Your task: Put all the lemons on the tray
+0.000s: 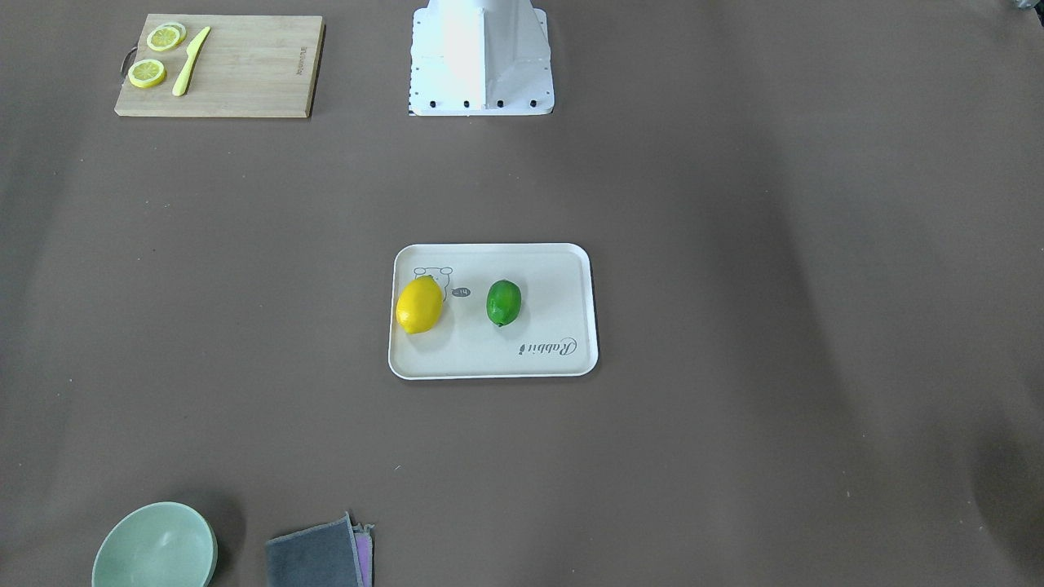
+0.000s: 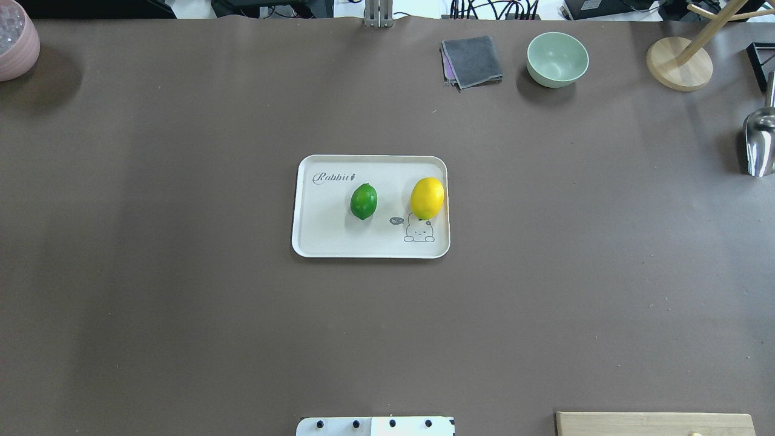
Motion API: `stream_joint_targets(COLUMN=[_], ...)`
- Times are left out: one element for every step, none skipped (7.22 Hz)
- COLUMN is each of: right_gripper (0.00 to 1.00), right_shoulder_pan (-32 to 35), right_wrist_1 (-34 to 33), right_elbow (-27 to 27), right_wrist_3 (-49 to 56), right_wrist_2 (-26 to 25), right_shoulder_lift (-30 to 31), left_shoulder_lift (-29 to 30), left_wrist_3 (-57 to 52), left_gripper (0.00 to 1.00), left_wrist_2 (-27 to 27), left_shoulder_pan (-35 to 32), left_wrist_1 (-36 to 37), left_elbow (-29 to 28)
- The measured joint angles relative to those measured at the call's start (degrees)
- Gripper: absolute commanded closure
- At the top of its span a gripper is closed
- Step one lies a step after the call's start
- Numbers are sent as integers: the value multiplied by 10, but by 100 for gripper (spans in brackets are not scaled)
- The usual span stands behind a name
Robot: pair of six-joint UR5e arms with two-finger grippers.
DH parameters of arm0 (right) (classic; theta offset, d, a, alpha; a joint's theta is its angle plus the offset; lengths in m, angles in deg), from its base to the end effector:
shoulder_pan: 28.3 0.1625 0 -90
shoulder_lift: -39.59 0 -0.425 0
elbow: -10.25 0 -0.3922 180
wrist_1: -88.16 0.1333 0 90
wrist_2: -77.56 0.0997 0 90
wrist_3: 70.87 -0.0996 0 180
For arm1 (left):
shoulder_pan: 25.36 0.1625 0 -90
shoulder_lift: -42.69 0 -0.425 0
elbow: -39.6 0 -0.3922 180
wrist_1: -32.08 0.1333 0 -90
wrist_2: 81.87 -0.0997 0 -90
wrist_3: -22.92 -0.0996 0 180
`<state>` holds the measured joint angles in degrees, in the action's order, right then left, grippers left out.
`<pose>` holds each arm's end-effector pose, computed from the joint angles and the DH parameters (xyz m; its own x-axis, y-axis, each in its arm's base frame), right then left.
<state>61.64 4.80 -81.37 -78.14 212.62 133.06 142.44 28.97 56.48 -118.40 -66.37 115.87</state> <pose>0.0623 -0.4716 0.6612 0.7008 0.0667 0.7103 -0.0883 0.9961 -0.0064 -0.0889 -0.5639 0.6668 0.6574 -0.0821 -0.7490 0.1228 0.9924 -0.0010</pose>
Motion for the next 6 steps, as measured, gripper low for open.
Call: stream_joint_targets(right_gripper=[0,0,0,0,0,0], right_shoulder_pan=[-2,-3,-5,-6,-6,-6], right_wrist_1=[1,2,2,2,3,3], right_elbow=[0,0,0,0,-1,-1], right_wrist_3=[-1,-2,-2,-2,-2,-2], right_wrist_2=[0,0,0,0,1,2], right_shoulder_lift=[0,0,0,0,0,0], left_shoulder_lift=[-3,-3,-3,-3,-3,-3], left_wrist_3=[0,0,0,0,-1,-1], left_gripper=[2,2,2,2,2,2], left_wrist_2=[0,0,0,0,0,0], left_shoulder_pan=[0,1,1,1,1,2], left_wrist_1=[0,0,0,0,-1,-1], left_elbow=[8,12,16,19,21,22])
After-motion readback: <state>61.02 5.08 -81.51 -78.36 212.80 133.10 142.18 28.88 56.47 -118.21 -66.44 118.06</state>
